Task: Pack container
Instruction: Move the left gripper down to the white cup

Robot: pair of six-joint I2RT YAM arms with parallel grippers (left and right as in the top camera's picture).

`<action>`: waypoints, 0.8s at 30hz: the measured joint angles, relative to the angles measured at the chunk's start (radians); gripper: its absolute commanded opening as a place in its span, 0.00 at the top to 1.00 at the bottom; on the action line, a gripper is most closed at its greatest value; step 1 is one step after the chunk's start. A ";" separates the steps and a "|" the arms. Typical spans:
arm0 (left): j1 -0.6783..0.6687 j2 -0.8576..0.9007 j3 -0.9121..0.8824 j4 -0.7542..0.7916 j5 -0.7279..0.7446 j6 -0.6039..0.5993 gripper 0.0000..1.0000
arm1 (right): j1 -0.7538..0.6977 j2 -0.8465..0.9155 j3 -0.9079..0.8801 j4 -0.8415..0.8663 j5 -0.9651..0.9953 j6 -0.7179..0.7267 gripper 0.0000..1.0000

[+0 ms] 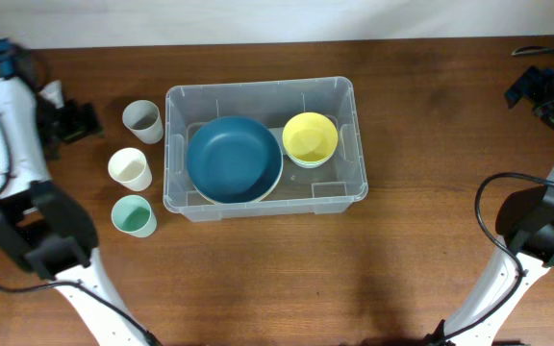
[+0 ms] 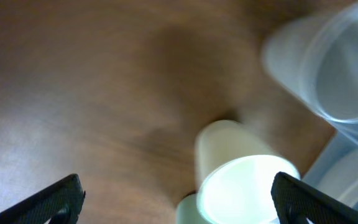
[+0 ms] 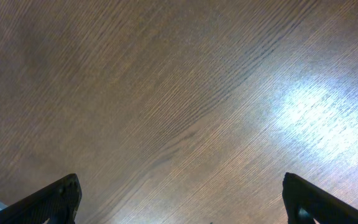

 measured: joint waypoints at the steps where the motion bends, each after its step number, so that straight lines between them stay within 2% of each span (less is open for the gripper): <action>1: -0.037 0.000 0.000 0.011 -0.019 0.013 0.01 | 0.000 0.000 0.000 0.000 0.000 0.000 0.01; 5: -0.157 0.000 0.000 0.025 -0.100 0.029 0.01 | 0.000 0.000 0.000 0.000 0.000 0.000 0.01; 9: -0.203 0.000 -0.001 0.024 -0.172 0.020 0.01 | 0.000 0.000 0.000 0.000 0.000 0.000 0.01; 17: -0.131 0.000 -0.024 -0.026 -0.215 -0.011 0.01 | 0.000 0.000 0.000 0.000 0.000 0.000 0.01; 24: -0.082 0.000 -0.134 -0.030 -0.210 -0.020 0.02 | 0.000 0.000 0.000 0.000 0.000 0.000 0.01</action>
